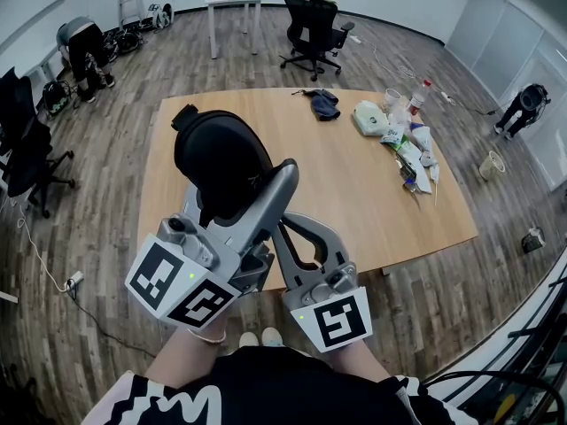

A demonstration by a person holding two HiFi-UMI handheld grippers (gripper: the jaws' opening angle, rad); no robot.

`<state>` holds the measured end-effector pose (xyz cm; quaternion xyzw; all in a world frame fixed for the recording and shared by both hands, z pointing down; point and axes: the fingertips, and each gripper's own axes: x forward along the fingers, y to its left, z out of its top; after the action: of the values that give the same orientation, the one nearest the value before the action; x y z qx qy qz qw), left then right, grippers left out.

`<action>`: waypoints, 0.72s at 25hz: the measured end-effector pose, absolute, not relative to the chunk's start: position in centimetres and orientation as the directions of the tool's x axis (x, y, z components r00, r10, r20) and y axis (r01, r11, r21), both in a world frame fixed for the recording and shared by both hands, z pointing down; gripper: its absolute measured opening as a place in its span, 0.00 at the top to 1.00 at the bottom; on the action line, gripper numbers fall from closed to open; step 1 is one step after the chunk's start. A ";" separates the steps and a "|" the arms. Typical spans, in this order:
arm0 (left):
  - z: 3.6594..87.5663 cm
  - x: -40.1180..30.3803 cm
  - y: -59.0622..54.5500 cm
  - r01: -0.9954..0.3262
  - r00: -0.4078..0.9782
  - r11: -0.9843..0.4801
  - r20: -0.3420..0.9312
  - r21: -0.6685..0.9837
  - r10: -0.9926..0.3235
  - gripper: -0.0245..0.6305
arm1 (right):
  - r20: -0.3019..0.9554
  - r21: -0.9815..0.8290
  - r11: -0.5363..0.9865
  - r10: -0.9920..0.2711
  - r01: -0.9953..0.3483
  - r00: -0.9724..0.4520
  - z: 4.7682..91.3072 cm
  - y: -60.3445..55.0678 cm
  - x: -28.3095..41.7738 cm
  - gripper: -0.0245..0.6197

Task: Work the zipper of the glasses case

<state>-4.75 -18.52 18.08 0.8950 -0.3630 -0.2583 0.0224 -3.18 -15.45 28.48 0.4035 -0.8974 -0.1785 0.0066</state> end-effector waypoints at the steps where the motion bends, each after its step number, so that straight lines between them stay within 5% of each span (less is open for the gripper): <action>1: 18.1 -4.8 -18.6 -0.643 0.601 -0.732 -0.446 0.224 -0.664 0.55 | -0.126 0.316 0.614 -0.728 -0.723 -0.673 28.6 -15.5 -3.3 0.95; 18: 17.9 -4.6 -18.9 -0.659 0.609 -0.727 -0.430 0.195 -0.667 0.55 | -0.102 0.300 0.636 -0.720 -0.711 -0.687 28.9 -15.7 -3.2 0.95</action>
<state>-4.62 -18.94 17.89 0.8968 -0.3695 -0.2434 0.0082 -3.16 -15.66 28.94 0.3954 -0.9044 -0.1599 0.0135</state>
